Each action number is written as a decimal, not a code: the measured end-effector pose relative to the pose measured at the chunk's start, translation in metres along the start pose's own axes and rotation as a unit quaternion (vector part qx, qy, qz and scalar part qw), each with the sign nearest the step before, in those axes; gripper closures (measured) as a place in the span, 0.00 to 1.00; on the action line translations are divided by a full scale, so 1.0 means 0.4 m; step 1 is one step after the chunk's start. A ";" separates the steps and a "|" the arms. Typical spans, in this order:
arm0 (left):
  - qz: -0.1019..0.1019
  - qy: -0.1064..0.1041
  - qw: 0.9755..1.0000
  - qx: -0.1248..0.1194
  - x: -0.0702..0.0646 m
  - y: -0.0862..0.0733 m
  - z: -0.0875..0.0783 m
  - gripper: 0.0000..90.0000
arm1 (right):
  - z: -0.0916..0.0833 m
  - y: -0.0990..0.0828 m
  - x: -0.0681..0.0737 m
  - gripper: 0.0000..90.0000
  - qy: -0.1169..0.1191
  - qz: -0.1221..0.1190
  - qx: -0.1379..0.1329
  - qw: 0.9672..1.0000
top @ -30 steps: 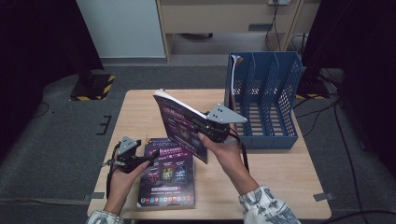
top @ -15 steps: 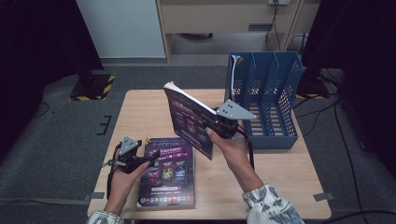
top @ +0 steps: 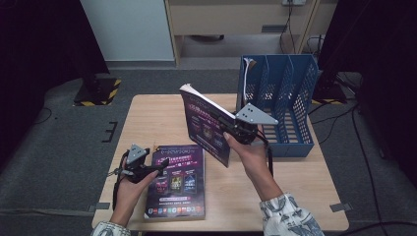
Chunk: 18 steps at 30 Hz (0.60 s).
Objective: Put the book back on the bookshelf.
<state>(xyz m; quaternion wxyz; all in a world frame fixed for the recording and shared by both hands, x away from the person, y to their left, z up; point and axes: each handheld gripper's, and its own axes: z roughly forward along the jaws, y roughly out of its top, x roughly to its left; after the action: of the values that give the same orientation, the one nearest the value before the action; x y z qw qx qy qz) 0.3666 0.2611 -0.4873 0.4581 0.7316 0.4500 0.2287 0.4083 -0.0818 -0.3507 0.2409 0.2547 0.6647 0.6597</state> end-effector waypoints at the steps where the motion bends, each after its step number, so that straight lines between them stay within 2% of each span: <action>1: 0.000 0.000 1.000 0.000 -0.001 0.000 0.000 0.09 | -0.002 -0.001 -0.002 0.92 0.000 0.000 0.000 1.000; 11: 0.002 0.004 1.000 0.004 0.000 -0.001 0.001 0.09 | -0.023 -0.008 -0.005 0.92 0.000 0.001 0.005 1.000; 18: 0.002 0.004 1.000 0.004 -0.002 -0.003 -0.001 0.09 | -0.059 -0.014 -0.013 0.92 -0.001 0.002 0.010 1.000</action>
<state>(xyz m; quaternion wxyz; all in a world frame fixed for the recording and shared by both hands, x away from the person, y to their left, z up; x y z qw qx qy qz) 0.3652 0.2607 -0.4879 0.4532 0.7335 0.4509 0.2308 0.3965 -0.1031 -0.3560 0.2379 0.2596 0.6703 0.6532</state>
